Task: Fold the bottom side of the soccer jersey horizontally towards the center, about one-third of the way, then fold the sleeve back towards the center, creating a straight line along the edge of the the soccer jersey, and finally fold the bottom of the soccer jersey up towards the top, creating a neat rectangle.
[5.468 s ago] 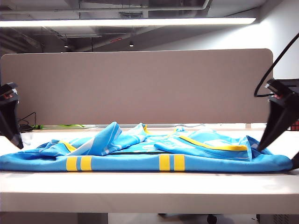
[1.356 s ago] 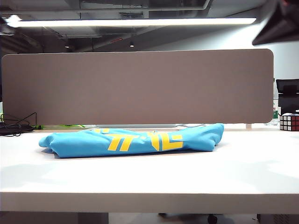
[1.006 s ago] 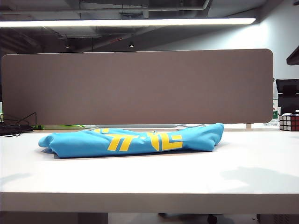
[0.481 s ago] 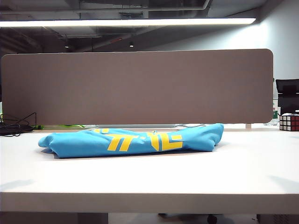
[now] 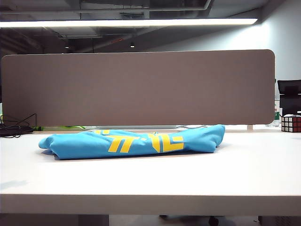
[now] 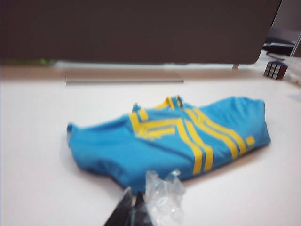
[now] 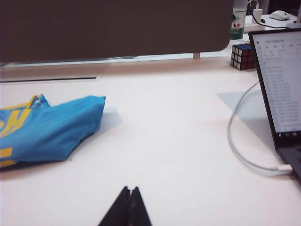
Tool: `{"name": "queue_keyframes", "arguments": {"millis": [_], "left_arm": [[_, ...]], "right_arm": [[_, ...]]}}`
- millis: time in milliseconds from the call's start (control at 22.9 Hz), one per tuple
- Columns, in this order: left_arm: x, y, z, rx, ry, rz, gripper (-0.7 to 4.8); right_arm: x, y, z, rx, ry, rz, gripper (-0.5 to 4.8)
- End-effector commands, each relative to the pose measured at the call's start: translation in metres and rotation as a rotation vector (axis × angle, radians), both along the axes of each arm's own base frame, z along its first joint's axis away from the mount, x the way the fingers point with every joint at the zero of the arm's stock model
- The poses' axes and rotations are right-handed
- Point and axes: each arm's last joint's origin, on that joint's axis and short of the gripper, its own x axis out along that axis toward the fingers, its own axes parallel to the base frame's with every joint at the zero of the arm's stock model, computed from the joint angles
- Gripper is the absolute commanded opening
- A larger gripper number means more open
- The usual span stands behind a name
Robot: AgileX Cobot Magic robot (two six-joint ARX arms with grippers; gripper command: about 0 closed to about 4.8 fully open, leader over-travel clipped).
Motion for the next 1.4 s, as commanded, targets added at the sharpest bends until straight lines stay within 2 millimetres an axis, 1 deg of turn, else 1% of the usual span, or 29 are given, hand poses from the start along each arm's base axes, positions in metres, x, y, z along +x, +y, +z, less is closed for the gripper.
{"name": "queue_keyframes", "arguments": {"millis": [44, 131, 219, 262, 350, 481, 787, 1400], "left_arm": [[-0.002, 0.000, 0.008, -0.001, -0.172, 0.005, -0.04], [-0.005, 0.001, 0.005, -0.003, -0.230, 0.045, -0.04], [-0.003, 0.002, 0.002, -0.005, -0.243, 0.072, -0.04], [-0.001, 0.003, -0.006, -0.007, -0.244, 0.098, -0.04], [0.000, 0.004, -0.007, 0.000, -0.224, 0.138, -0.04], [-0.001, 0.004, -0.006, 0.016, -0.246, 0.146, -0.03], [0.000, 0.004, -0.008, 0.015, -0.221, 0.139, -0.03], [0.000, 0.004, -0.008, 0.015, -0.221, 0.139, -0.03]], "right_arm": [[0.001, 0.001, 0.006, -0.005, -0.082, 0.022, -0.06], [0.002, 0.001, 0.006, -0.004, -0.137, 0.039, -0.06], [0.004, 0.002, 0.003, -0.004, -0.169, 0.067, -0.06], [0.007, 0.003, -0.005, -0.005, -0.193, 0.094, -0.06], [0.008, 0.003, -0.011, -0.010, -0.175, 0.104, -0.06], [0.008, 0.003, -0.011, -0.058, -0.175, 0.106, -0.06], [0.008, 0.002, -0.012, -0.057, -0.167, 0.058, -0.05], [0.008, 0.002, -0.012, -0.057, -0.167, 0.066, -0.05]]}}
